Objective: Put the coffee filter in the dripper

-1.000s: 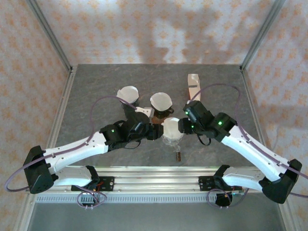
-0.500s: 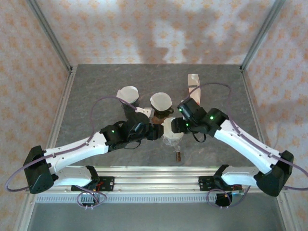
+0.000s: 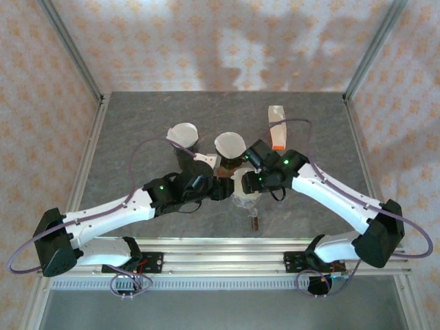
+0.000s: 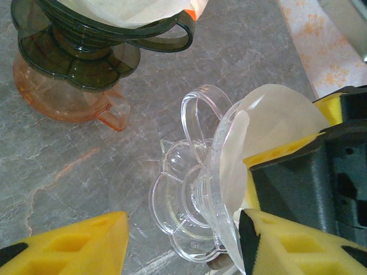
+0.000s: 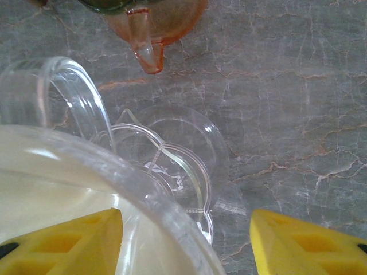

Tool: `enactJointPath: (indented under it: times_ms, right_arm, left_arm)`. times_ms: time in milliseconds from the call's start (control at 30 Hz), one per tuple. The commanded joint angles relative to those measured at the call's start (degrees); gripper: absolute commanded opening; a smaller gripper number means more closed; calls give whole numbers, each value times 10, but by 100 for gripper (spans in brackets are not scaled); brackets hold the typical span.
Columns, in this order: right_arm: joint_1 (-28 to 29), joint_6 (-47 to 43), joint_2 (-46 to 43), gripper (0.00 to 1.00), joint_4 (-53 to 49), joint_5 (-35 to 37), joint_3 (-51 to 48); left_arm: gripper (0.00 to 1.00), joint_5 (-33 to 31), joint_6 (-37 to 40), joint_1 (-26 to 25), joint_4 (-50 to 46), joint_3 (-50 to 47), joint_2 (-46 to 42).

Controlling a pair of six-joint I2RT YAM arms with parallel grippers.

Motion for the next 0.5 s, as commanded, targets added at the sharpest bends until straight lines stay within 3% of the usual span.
enactJointPath:
  times_ms: [0, 467]
  right_arm:
    - [2, -13, 12, 61, -13, 15, 18]
    - [2, -15, 26, 61, -2, 20, -6]
  left_arm:
    - [54, -2, -6, 4, 9, -12, -6]
    - [54, 2, -10, 4, 15, -16, -6]
